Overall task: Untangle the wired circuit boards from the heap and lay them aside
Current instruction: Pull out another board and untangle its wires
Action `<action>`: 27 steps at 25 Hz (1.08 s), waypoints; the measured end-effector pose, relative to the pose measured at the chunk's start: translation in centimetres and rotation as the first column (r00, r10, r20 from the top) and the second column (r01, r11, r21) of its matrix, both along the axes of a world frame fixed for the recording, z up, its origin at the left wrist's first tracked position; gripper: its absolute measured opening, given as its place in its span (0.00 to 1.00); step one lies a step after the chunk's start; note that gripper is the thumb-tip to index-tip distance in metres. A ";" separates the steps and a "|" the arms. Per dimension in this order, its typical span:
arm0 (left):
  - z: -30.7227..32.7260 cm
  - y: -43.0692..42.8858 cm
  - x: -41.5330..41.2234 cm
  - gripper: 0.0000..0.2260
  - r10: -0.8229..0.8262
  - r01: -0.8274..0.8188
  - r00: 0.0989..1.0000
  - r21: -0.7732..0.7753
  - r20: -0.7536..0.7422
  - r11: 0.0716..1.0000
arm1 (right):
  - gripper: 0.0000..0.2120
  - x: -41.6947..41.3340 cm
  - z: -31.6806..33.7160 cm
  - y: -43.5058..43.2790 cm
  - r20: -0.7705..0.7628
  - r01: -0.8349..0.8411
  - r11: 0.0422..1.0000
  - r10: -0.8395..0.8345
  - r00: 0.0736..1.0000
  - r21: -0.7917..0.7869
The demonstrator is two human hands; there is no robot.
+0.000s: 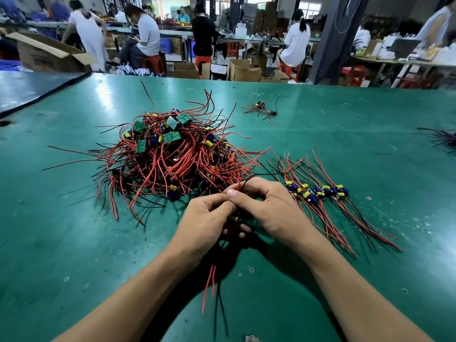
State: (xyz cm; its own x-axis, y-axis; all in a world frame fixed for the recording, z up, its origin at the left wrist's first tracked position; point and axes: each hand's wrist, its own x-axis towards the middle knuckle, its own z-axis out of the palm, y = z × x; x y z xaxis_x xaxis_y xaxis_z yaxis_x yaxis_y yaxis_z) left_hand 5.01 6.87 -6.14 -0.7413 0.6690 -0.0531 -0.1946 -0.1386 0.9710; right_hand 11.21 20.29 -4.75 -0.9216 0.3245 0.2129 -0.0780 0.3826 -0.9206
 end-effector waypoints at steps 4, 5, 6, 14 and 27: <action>0.1 -0.1 -0.2 0.09 -0.038 0.038 0.999 -0.001 0.015 0.999 | 0.03 0.0 -0.1 0.3 -0.041 0.082 0.994 -0.080 0.996 0.068; 0.2 -0.2 -0.3 0.08 -0.048 0.048 0.999 -0.009 0.016 0.999 | 0.04 -0.1 -0.2 0.5 -0.030 0.093 0.993 -0.091 0.995 0.068; 0.3 -0.2 -0.3 0.07 -0.058 0.059 0.998 -0.016 0.017 0.998 | 0.05 -0.2 -0.1 0.6 -0.017 0.087 0.995 -0.086 0.996 0.041; 0.4 -0.3 0.6 0.07 -0.186 0.188 0.982 -0.065 0.032 0.980 | 0.11 -0.1 0.4 2.7 -0.020 0.176 0.959 -0.185 0.983 -0.222; 0.3 -0.4 0.3 0.04 -0.062 0.062 0.998 0.005 -0.002 0.998 | 0.18 -0.2 0.1 0.6 0.145 -0.058 0.908 0.129 0.981 -0.415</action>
